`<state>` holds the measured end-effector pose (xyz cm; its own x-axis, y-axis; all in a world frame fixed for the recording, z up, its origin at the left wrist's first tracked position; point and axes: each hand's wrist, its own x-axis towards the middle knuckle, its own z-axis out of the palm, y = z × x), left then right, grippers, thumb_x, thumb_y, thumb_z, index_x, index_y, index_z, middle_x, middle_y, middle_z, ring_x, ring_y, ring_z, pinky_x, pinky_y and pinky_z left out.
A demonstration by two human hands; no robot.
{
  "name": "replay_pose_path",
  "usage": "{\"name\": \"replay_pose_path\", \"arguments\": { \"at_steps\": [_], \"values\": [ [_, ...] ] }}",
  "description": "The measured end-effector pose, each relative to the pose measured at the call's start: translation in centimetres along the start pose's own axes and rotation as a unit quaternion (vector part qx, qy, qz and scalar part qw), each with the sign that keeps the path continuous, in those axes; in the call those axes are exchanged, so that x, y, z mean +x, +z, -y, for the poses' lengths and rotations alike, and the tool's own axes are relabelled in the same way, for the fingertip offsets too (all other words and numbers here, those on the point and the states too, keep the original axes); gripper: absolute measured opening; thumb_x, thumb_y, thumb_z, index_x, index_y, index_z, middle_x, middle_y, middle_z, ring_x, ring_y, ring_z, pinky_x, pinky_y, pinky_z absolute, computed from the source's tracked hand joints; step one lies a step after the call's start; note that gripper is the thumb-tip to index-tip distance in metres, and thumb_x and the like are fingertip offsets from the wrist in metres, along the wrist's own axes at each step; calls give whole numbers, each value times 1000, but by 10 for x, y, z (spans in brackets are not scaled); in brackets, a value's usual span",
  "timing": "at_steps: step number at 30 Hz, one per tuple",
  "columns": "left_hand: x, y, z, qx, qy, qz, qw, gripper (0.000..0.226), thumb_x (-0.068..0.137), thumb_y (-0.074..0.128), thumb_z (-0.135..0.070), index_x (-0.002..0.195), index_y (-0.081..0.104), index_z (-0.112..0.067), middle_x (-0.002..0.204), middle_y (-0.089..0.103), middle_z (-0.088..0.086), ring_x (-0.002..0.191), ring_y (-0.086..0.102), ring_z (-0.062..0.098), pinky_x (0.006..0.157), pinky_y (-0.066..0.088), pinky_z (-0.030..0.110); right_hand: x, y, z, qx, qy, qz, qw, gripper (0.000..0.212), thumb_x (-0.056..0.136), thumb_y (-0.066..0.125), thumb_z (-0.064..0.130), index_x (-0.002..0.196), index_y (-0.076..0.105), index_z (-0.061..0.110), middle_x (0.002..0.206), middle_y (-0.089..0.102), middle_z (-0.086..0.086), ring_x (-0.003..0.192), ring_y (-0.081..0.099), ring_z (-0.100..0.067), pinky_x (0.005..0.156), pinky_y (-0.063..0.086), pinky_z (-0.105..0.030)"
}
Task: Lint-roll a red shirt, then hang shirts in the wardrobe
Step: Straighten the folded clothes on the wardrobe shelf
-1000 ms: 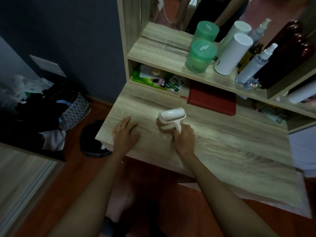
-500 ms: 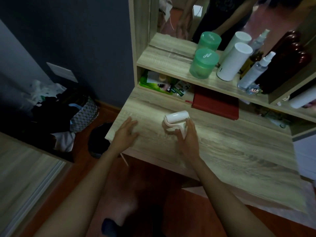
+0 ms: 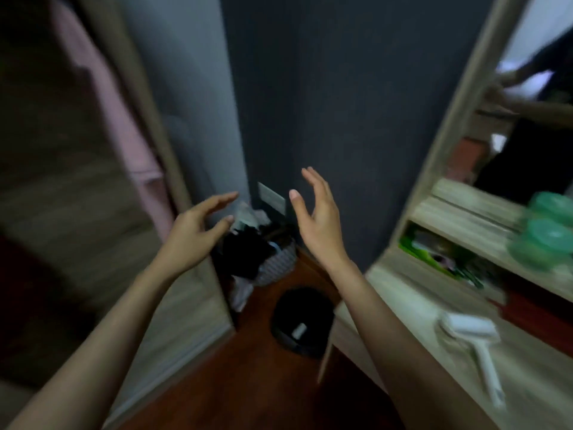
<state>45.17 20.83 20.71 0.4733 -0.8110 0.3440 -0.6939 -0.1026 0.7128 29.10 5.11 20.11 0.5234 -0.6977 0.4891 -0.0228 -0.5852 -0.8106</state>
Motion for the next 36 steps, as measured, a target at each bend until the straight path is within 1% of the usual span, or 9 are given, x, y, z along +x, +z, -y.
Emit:
{"name": "replay_pose_path", "arguments": {
  "at_steps": [3, 6, 10, 12, 14, 17, 26, 34, 36],
  "values": [
    [-1, -95, -4, 38, 30, -91, 995, 41, 92, 61, -21, 132, 57, -25, 129, 62, -11, 120, 55, -4, 109, 39, 20, 44, 66, 67, 39, -94, 20, 995, 45, 96, 52, 23, 137, 45, 5, 147, 41, -9, 136, 37, -16, 112, 26, -18],
    [-6, -183, -9, 72, 42, -166, 983, 43, 88, 57, -35, 130, 53, -41, 130, 61, -16, 124, 55, 0, 109, 41, 24, 79, 123, 133, 69, -174, 32, 982, 45, 95, 53, 22, 135, 47, 2, 143, 46, -12, 133, 41, -20, 111, 27, -20],
    [-11, -282, -15, 147, 67, -272, 949, 42, 94, 63, -17, 133, 56, -32, 124, 63, -16, 116, 61, 6, 105, 46, 31, 116, 181, 218, 121, -259, 60, 956, 44, 96, 52, 25, 136, 47, 7, 143, 46, -7, 133, 41, -14, 109, 24, -10],
    [-12, -324, -16, 175, 74, -314, 930, 44, 94, 63, -15, 136, 56, -25, 125, 65, -9, 115, 63, 10, 105, 47, 36, 133, 210, 255, 148, -296, 69, 941, 47, 94, 51, 33, 135, 49, 10, 142, 47, -4, 132, 41, -12, 111, 28, -18],
    [-12, -361, -18, 191, 80, -349, 914, 45, 94, 62, -15, 138, 55, -24, 130, 62, -9, 121, 57, 3, 108, 44, 34, 151, 235, 288, 176, -325, 76, 926, 50, 92, 50, 36, 134, 50, 11, 140, 48, -2, 132, 42, -10, 112, 29, -22],
    [-6, -409, -21, 224, 89, -400, 884, 45, 95, 61, -16, 139, 53, -25, 135, 58, -13, 127, 51, -1, 110, 41, 28, 181, 267, 331, 202, -369, 77, 904, 44, 95, 54, 29, 134, 49, 11, 141, 48, -1, 130, 41, -6, 107, 26, -8],
    [60, -526, -30, 276, 106, -487, 822, 46, 99, 55, -25, 144, 45, -24, 143, 51, -8, 131, 46, 5, 110, 40, 29, 287, 342, 430, 263, -416, 108, 864, 42, 98, 48, 30, 138, 44, 17, 140, 45, 0, 125, 39, -2, 101, 34, -19],
    [109, -607, -19, 318, 49, -487, 812, 50, 101, 50, -32, 149, 37, -26, 149, 45, 2, 132, 48, 19, 105, 47, 44, 350, 403, 479, 200, -380, 156, 890, 51, 101, 33, 43, 147, 28, 23, 149, 35, -8, 135, 36, -23, 105, 34, -36],
    [119, -623, -15, 332, 31, -485, 809, 52, 102, 48, -33, 151, 34, -23, 151, 43, 4, 134, 46, 22, 108, 43, 43, 355, 412, 488, 163, -376, 157, 899, 53, 100, 28, 47, 148, 26, 25, 150, 35, -9, 135, 36, -26, 109, 33, -47]
  ]
}}
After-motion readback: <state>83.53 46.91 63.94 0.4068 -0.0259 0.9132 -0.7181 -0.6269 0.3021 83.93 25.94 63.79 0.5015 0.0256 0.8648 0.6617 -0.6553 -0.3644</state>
